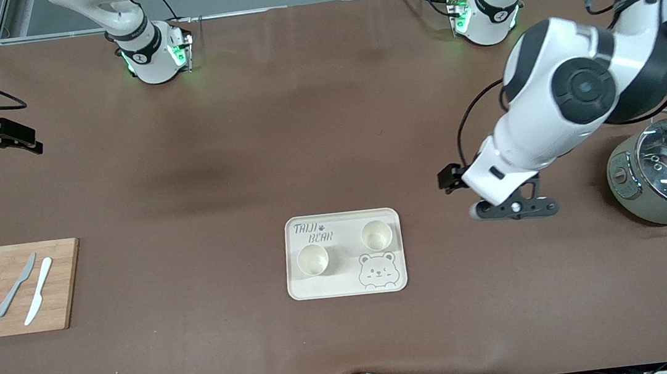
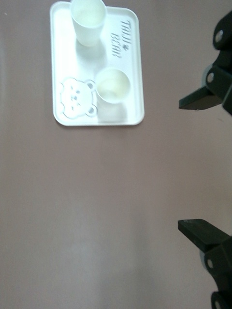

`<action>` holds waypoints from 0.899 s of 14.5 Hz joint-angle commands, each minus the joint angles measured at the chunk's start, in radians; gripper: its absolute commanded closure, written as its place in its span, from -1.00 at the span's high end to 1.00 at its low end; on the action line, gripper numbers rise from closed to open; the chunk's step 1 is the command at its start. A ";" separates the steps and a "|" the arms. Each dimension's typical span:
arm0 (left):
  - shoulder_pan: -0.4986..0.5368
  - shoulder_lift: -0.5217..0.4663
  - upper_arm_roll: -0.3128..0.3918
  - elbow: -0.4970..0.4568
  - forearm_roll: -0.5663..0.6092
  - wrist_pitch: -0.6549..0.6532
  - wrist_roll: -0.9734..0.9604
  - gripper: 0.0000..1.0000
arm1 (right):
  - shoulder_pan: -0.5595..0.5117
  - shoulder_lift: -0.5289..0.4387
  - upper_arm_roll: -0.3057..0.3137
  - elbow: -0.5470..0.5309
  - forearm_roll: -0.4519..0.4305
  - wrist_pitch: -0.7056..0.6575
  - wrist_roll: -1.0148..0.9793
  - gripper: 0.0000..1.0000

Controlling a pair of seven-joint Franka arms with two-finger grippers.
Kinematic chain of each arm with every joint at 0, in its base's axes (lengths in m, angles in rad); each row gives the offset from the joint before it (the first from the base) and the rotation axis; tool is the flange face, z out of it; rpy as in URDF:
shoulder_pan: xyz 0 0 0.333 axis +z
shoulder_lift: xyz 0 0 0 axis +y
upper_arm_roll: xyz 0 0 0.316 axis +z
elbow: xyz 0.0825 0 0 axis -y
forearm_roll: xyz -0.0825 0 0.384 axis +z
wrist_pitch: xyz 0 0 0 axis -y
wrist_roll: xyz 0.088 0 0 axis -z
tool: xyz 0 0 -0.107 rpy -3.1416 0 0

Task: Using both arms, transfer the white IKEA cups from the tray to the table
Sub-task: 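Reach the left gripper down to the cup on the bear tray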

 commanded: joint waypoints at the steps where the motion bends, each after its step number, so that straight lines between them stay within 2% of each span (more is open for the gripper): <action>1: -0.056 0.062 0.014 0.040 -0.005 0.079 -0.068 1.00 | -0.014 -0.007 0.012 -0.009 -0.012 0.008 -0.010 1.00; 6: -0.126 0.195 0.044 0.038 0.001 0.229 -0.105 1.00 | -0.001 0.011 0.015 0.015 -0.014 0.013 0.003 1.00; 8: -0.173 0.245 0.076 0.037 0.001 0.287 -0.109 1.00 | 0.002 0.059 0.018 0.084 0.003 -0.003 0.019 1.00; 11: -0.187 0.320 0.085 0.037 -0.004 0.355 -0.122 1.00 | 0.101 0.125 0.026 0.164 0.008 0.002 0.201 1.00; 13: -0.204 0.352 0.087 0.035 -0.002 0.384 -0.141 1.00 | 0.163 0.172 0.024 0.212 0.072 0.011 0.338 1.00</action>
